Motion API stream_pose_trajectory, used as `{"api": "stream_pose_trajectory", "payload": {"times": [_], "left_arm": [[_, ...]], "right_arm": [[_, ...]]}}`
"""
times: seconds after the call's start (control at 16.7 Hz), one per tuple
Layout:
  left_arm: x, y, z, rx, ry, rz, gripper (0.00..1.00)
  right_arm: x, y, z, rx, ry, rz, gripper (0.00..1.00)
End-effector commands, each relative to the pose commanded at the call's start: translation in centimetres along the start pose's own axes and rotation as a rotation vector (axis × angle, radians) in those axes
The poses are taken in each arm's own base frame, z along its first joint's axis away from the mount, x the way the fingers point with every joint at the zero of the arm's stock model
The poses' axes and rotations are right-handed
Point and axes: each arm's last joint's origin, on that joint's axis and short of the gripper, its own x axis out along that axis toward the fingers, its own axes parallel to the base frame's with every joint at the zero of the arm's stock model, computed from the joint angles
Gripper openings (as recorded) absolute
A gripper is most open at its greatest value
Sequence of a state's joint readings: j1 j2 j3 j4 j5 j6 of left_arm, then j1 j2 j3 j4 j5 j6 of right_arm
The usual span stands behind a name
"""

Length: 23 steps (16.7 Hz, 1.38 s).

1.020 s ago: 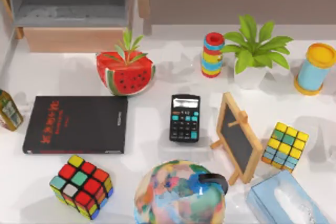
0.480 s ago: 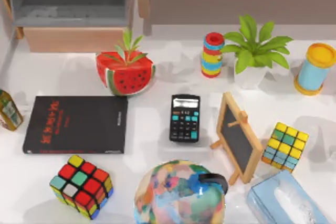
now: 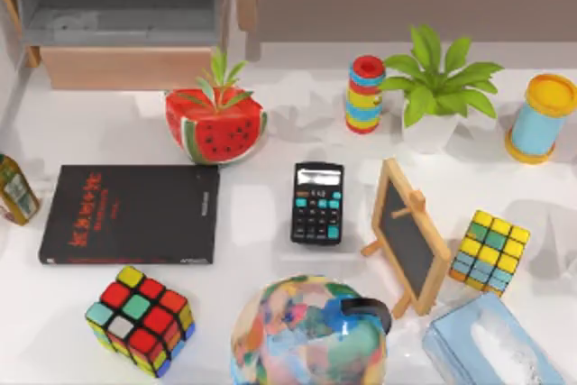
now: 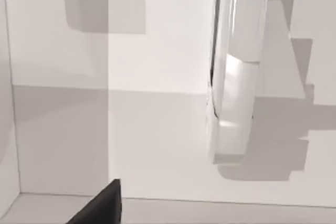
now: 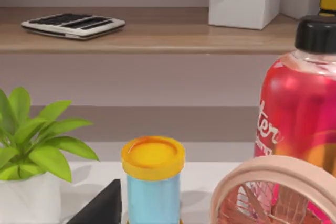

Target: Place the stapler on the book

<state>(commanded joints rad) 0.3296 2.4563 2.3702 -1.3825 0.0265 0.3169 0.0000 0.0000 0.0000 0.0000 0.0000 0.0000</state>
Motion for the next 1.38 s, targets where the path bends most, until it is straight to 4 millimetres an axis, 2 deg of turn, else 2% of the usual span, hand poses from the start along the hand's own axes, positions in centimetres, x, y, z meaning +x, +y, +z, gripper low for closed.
{"api": "stream_pose_trajectory", "payload": {"times": [0.18,0.48,0.66,0.9,1.38], "left_arm": [[2.2,0.7,0.2,-0.005,0.003,-0.002,1.0],[6.5,0.9,1.7,0.007,0.003,-0.009,1.0],[7.5,0.6,2.2,0.01,0.003,-0.009,1.0],[7.5,0.6,2.2,0.01,0.003,-0.009,1.0],[7.5,0.6,2.2,0.01,0.003,-0.009,0.4]], "right_arm": [[0.0,0.0,0.0,0.0,0.0,0.0,1.0],[0.0,0.0,0.0,0.0,0.0,0.0,1.0],[0.0,0.0,0.0,0.0,0.0,0.0,1.0],[0.0,0.0,0.0,0.0,0.0,0.0,1.0],[0.0,0.0,0.0,0.0,0.0,0.0,1.0]]}}
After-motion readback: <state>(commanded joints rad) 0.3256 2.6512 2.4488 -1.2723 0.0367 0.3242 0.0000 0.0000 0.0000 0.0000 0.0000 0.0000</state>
